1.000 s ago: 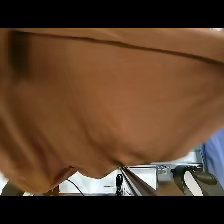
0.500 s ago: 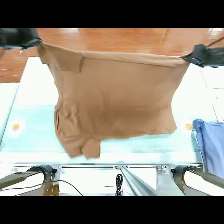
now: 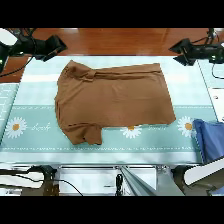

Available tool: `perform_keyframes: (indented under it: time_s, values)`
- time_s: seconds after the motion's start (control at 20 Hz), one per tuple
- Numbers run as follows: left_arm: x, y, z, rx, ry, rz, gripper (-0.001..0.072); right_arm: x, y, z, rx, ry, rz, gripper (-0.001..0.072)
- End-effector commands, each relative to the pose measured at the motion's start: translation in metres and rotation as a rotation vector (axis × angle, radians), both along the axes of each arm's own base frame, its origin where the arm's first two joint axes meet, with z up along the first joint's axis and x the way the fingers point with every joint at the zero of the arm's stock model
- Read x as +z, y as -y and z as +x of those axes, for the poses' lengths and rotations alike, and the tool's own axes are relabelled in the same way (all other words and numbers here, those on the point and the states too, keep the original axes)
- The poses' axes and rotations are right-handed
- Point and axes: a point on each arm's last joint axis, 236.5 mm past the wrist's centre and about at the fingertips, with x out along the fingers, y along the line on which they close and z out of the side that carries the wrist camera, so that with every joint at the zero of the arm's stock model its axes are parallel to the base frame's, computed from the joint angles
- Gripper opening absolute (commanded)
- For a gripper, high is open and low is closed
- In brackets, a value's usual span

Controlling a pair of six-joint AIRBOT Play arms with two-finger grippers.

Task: Fold the shirts.

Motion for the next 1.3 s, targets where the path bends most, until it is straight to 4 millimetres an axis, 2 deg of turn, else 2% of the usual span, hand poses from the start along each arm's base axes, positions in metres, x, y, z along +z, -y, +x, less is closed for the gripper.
perform_keyframes:
  time_s: [0.0, 0.05, 0.1, 0.15, 0.25, 0.3, 0.4, 0.5, 0.65, 0.8, 1.0, 1.1, 1.2, 1.25]
  values:
    - [-0.054, -0.064, -0.092, -0.09, -0.417, 0.183, 0.0702, -0.022, 0.026, -0.078, 0.237, -0.193, -0.041, 0.062]
    - [-0.066, -0.085, -0.124, -0.088, -0.552, 0.207, 0.0697, -0.033, 0.042, -0.113, 0.297, -0.297, -0.104, 0.062]
    - [-0.076, -0.095, -0.152, -0.089, -0.658, 0.183, 0.0687, -0.043, 0.059, -0.137, 0.256, -0.383, -0.142, 0.0619]
    - [-0.087, -0.099, -0.183, -0.087, -0.754, 0.144, 0.0687, -0.046, 0.066, -0.148, 0.186, -0.392, -0.128, 0.0619]
    - [-0.11, -0.103, -0.241, -0.043, -0.861, 0.081, 0.0688, -0.062, 0.057, -0.183, 0.109, -0.368, -0.108, 0.062]
    - [-0.121, -0.102, -0.261, -0.002, -0.851, 0.042, 0.0687, -0.071, 0.045, -0.205, 0.085, -0.357, -0.089, 0.062]
    - [-0.141, -0.095, -0.289, 0.109, -0.765, -0.057, 0.0688, -0.083, 0.024, -0.242, 0.041, -0.314, -0.068, 0.062]
    - [-0.159, -0.077, -0.31, 0.205, -0.681, -0.189, 0.0688, -0.088, 0.012, -0.26, -0.033, -0.275, -0.061, 0.062]
    - [-0.178, -0.04, -0.326, 0.235, -0.626, -0.346, 0.0688, -0.075, 0.0, -0.258, -0.072, -0.203, -0.011, 0.062]
    - [-0.19, -0.019, -0.316, 0.25, -0.534, -0.455, 0.0688, -0.066, -0.008, -0.252, -0.072, -0.173, 0.039, 0.062]
    - [-0.195, -0.02, -0.293, 0.292, -0.431, -0.48, 0.0684, -0.064, -0.013, -0.255, -0.054, -0.179, 0.061, 0.062]
    - [-0.202, -0.02, -0.288, 0.289, -0.419, -0.436, 0.0682, -0.064, -0.014, -0.256, -0.05, -0.183, 0.065, 0.062]
    - [-0.207, -0.008, -0.289, 0.239, -0.431, -0.404, 0.0678, -0.066, -0.009, -0.256, -0.064, -0.193, 0.052, 0.062]
    - [-0.208, -0.001, -0.29, 0.212, -0.44, -0.396, 0.0565, -0.068, 0.0, -0.258, -0.081, -0.205, 0.032, 0.062]
